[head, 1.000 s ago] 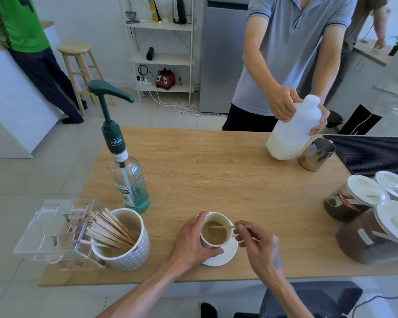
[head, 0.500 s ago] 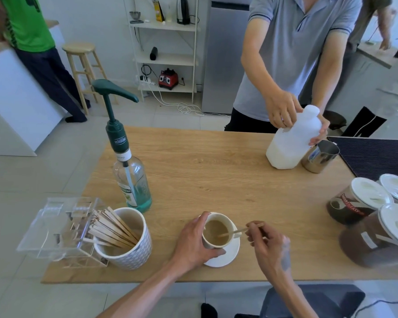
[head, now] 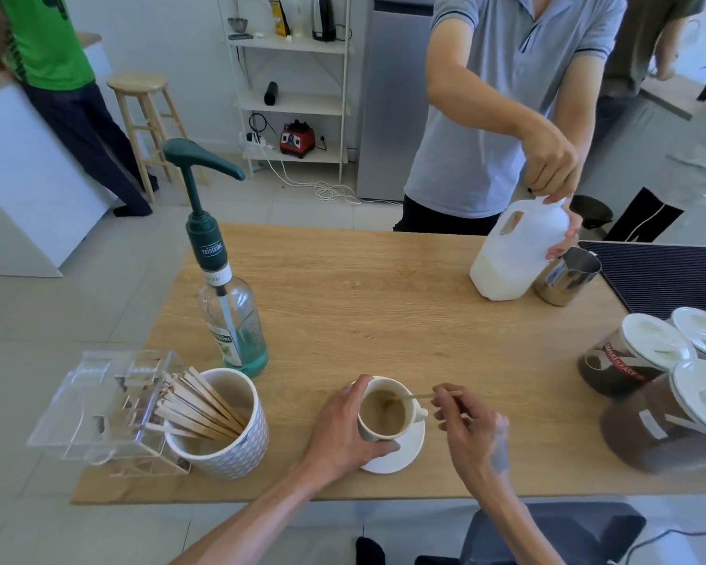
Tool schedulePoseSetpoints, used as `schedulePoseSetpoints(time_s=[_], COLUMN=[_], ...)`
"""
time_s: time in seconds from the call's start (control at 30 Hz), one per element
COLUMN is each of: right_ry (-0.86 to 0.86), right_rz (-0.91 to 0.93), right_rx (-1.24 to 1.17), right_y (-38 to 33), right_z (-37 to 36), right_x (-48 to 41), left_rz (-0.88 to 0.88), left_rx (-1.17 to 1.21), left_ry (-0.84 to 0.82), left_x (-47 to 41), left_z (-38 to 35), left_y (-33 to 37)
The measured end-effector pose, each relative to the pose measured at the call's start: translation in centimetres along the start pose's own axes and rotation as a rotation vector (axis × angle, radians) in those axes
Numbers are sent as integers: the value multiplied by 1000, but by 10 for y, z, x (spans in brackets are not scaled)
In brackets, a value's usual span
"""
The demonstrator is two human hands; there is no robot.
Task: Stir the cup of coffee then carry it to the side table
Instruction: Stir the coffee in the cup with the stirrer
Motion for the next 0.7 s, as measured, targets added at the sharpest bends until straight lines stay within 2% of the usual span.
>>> schedulePoseSetpoints(time_s=[0.13,0.27,0.33,0.5,0.63,0.7], right_ry=[-152,0,19,-170,6,1], right_rz=[29,-22,-2,-26,-67,-44], right_rx=[-57,32,30,-91,-1,-18], right_y=[-9,7,1,-5,10,1], right_z=[-11,7,2,-11,8,0], right_x=[5,0,-1,6,2,1], left_rz=[-12,-12,-12,-14,-14,-17], left_rx=[13,10,12,13,7,1], left_ry=[-3,6,2,3,9,8], left_x=[-1,0,0,0,1,1], left_z=[0,0,0,0,1,0], left_y=[0,0,0,1,1,2])
Point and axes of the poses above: each hand's wrist, its own x-axis away from the middle knuckle, its own z-axis out of the back of the hand, y = z × x, the point moved 7 cm from there along -x, towards the middle knuckle, and after that the axes turned 11 degrees about -y, right-handed, at the moved point
